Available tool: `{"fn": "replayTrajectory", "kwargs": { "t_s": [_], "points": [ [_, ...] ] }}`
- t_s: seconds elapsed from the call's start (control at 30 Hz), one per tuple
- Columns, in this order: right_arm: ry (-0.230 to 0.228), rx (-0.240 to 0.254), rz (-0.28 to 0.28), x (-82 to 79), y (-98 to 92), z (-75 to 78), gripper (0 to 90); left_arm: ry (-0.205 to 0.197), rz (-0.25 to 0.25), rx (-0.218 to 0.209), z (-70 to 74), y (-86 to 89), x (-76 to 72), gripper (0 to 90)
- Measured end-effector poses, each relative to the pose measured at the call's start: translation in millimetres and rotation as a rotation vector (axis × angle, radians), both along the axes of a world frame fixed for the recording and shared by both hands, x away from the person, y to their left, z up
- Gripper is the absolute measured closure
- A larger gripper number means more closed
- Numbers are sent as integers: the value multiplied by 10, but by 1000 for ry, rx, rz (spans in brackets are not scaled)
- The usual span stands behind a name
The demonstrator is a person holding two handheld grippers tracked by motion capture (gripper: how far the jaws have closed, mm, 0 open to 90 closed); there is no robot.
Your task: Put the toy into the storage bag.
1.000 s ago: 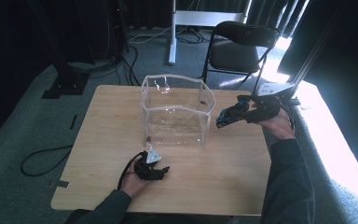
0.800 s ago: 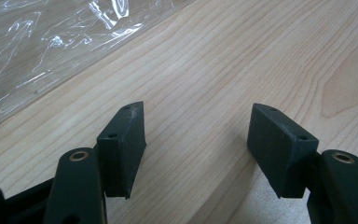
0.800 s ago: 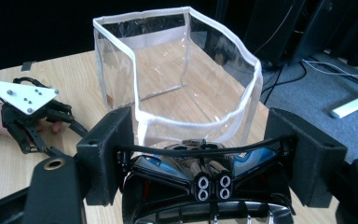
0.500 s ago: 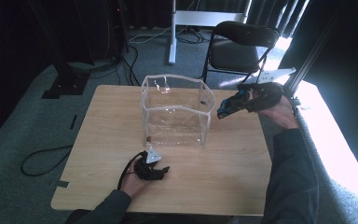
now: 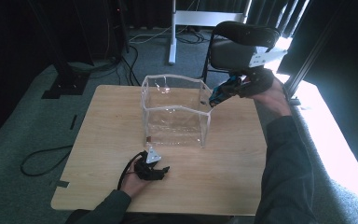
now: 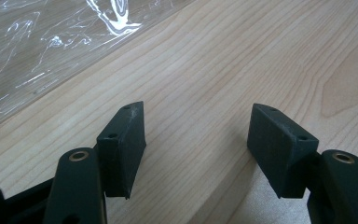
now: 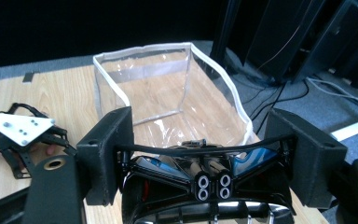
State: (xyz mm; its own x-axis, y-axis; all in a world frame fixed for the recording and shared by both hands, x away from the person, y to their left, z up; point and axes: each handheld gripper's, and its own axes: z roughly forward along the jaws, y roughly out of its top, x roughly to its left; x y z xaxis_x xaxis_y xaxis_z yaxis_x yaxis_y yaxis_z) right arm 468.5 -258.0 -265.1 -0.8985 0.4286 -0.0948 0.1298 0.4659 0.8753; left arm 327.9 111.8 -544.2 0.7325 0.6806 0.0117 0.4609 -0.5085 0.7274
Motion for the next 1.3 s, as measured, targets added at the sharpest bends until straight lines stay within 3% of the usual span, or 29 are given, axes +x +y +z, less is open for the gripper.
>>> {"fn": "replayTrajectory", "kwargs": {
  "t_s": [0.23,0.5,0.7,1.1,1.3],
  "points": [
    [42,-49,13,228,240,-167,248,-1,0,0,0,0,0,375],
    [80,-94,41,383,338,-344,247,-1,1,-2,-2,-8,2,375],
    [109,-115,45,444,379,-495,247,1,3,-3,-2,-10,3,375],
    [156,-112,46,525,464,-821,247,-2,4,-4,-3,-12,3,375],
    [162,-120,48,535,513,-914,246,-1,5,-7,-5,-14,-1,375]
  ]
}}
